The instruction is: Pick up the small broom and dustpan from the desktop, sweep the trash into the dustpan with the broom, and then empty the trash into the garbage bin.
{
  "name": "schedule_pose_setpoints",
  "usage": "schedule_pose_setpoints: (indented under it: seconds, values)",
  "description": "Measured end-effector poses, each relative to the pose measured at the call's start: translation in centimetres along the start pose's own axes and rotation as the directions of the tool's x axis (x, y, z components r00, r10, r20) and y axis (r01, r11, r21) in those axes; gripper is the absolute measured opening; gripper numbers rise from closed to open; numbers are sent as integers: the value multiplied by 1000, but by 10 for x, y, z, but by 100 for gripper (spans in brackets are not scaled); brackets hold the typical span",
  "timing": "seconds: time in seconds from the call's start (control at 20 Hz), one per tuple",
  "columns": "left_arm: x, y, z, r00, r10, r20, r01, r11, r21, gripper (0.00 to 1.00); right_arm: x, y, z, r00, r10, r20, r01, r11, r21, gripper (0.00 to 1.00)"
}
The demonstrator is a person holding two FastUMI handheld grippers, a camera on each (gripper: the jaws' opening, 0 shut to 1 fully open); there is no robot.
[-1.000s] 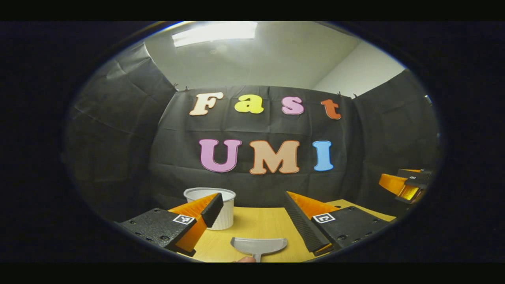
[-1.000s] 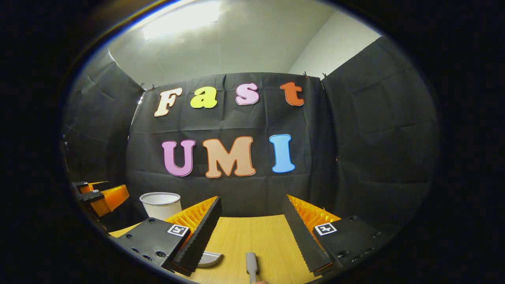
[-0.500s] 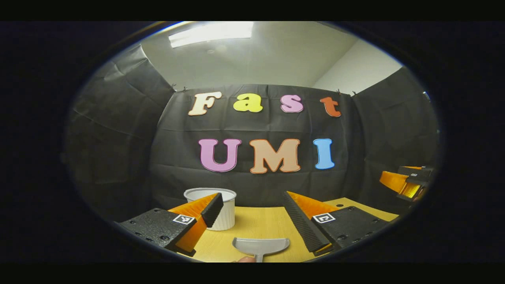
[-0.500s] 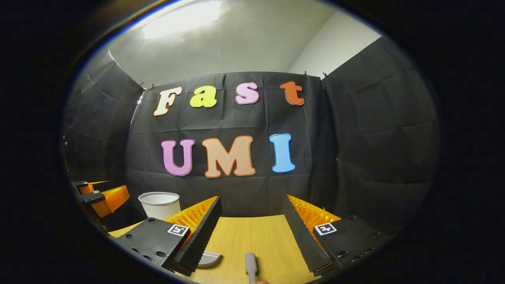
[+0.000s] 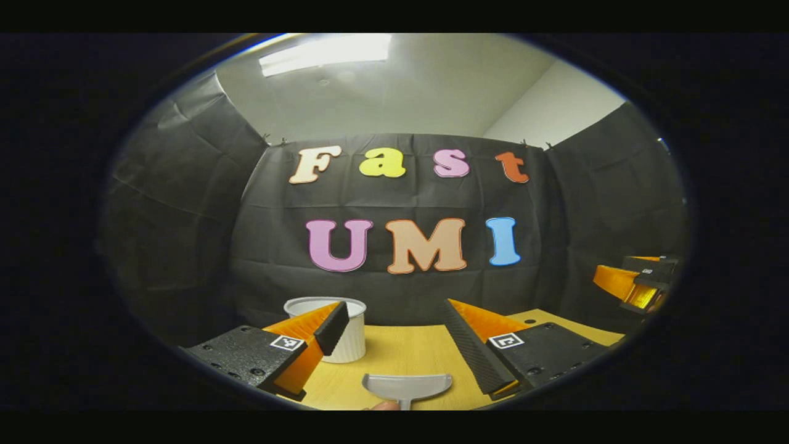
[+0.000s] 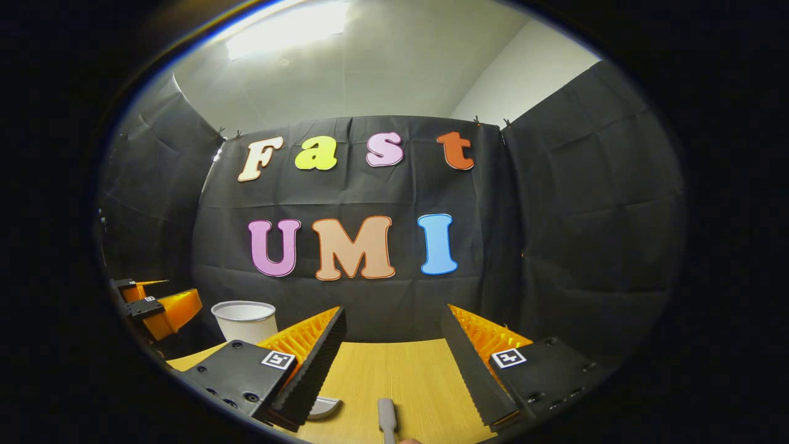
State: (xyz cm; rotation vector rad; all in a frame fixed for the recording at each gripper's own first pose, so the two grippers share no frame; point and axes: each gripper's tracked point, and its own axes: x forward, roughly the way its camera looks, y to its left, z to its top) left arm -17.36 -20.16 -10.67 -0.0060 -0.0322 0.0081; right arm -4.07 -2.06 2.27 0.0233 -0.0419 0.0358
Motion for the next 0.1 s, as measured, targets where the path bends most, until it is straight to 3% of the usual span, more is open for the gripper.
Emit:
schedule_pose_setpoints:
  seconds: [0.1]
  values:
    - [0, -2, 0, 1000, -5, 1, 5, 1000, -2, 95, -1, -1, -1, 1000, -5, -4, 5, 1000, 1, 99]
